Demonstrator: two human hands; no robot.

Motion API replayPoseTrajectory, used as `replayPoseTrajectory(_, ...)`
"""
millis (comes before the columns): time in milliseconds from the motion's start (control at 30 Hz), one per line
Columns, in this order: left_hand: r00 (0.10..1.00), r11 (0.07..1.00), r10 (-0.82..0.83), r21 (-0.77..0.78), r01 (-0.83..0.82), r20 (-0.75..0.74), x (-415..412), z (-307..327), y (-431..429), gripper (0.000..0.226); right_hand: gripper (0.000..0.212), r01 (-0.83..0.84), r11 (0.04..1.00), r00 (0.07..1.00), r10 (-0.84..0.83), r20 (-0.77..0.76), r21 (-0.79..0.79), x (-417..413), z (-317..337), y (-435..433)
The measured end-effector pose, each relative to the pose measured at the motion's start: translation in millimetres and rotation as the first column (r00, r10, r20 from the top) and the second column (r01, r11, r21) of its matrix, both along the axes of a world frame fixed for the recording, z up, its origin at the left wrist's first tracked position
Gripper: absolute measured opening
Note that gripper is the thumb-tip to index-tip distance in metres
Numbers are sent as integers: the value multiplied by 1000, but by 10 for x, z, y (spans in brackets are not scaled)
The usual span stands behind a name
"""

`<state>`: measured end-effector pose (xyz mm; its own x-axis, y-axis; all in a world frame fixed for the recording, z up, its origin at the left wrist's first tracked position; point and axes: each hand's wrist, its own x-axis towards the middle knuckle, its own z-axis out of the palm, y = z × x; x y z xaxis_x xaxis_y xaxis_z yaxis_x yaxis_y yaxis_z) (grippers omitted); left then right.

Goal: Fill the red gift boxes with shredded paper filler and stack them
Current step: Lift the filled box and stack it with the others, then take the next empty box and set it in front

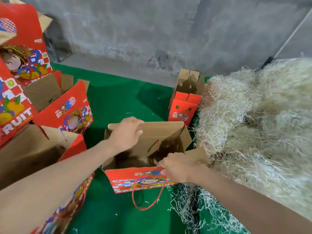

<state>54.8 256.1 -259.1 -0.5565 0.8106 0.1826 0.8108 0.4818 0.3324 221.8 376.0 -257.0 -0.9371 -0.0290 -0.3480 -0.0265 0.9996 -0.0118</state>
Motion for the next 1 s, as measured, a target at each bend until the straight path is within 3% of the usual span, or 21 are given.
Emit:
replayPoseTrajectory(67, 991, 996, 57, -61, -65, -123, 43, -77, -38, 51, 21, 11, 998, 1000, -9, 22, -68, 195, 20, -130)
replayPoseTrajectory(133, 989, 985, 56, -154, -77, -133, 119, -151, -61, 60, 18, 12, 988, 998, -1, 69, -154, 381, 44, -259)
replayPoseTrajectory(267, 996, 949, -84, -301, 93, 43, 287, -174, -110, 23, 20, -19, 979, 992, 45, 121, -205, 673, 80, -483)
replayPoseTrajectory(400, 966, 900, -234, -350, 259, 113, 383, -130, -234, 19, 20, -21, 953, 987, 67, 143, -303, 849, 147, -638)
replayPoseTrajectory(467, 949, 878, -267, -365, 311, 167, 413, -117, -349, 23, 20, 8, 894, 971, 100, 219, -448, 901, 228, -665)
replayPoseTrajectory(533, 940, 867, -289, -367, 338, 183, 446, -114, -449, 26, 27, 167, 776, 948, 44, 316, -608, 865, 374, -590)
replayPoseTrajectory(600, 935, 862, -314, -362, 354, 166, 490, -105, -525, 24, 29, 317, 613, 948, -226, 224, -724, 686, 432, -406)
replayPoseTrajectory(633, 934, 862, -320, -361, 357, 159, 518, -93, -551, 24, 33, 364, 597, 903, -413, 115, -715, 551, 393, -275)
replayPoseTrajectory(700, 932, 857, -329, -367, 361, 149, 595, -72, -561, 22, 44, 485, 740, 820, -570, -53, -467, 284, 239, -53)
replayPoseTrajectory(733, 932, 849, -334, -385, 362, 140, 652, -68, -550, 19, 42, 526, 799, 835, -550, -4, -292, 183, 137, 17)
replayPoseTrajectory(767, 932, 836, -338, -414, 361, 131, 721, -71, -533, 17, 35, 535, 831, 844, -518, 138, -151, 115, 24, 52)
replayPoseTrajectory(833, 933, 807, -332, -470, 357, 139, 859, -117, -506, 18, 25, 526, 850, 765, -480, 429, 12, 60, -205, 53)
replayPoseTrajectory(900, 933, 799, -336, -485, 356, 132, 937, -200, -526, 17, 33, 524, 850, 700, -458, 547, 41, 36, -353, 21)
replayPoseTrajectory(1000, 935, 825, -339, -446, 347, 101, 938, -299, -625, 19, 31, 512, 859, 739, -433, 516, -11, -22, -473, -80)
